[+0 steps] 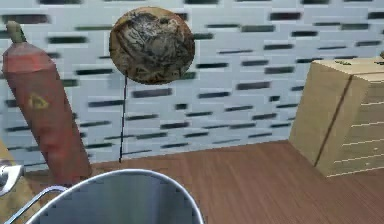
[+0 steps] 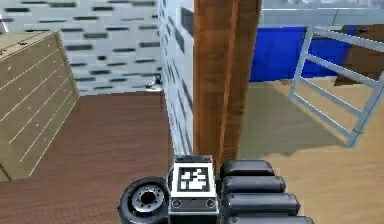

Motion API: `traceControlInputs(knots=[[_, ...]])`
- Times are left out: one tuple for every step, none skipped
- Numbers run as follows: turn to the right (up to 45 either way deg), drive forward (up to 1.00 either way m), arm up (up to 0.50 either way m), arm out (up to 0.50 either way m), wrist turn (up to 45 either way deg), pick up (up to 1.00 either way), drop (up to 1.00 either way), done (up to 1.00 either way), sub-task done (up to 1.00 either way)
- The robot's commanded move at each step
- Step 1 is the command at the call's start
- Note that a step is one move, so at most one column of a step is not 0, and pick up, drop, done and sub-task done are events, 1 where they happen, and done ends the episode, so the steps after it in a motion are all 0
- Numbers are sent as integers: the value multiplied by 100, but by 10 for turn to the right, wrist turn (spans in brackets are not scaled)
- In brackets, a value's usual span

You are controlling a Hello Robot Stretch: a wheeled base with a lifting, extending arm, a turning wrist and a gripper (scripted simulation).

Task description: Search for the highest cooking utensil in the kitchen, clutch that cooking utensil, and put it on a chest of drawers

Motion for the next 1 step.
traceControlInputs(knots=[[330, 0, 0, 0, 0, 0, 0, 0, 0]])
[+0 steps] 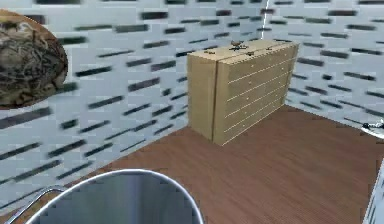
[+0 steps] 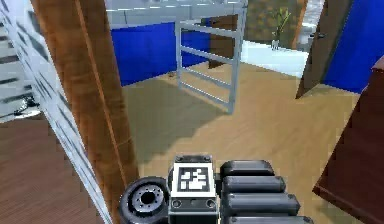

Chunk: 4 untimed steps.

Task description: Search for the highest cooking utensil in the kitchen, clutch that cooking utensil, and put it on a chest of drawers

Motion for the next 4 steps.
traceControlInputs(knots=[[0, 40, 0, 0, 0, 0, 0, 0, 0], [330, 0, 0, 0, 0, 0, 0, 0, 0], [0, 100, 0, 0, 0, 0, 0, 0, 0], [30, 0, 0, 0, 0, 0, 0, 0, 0]])
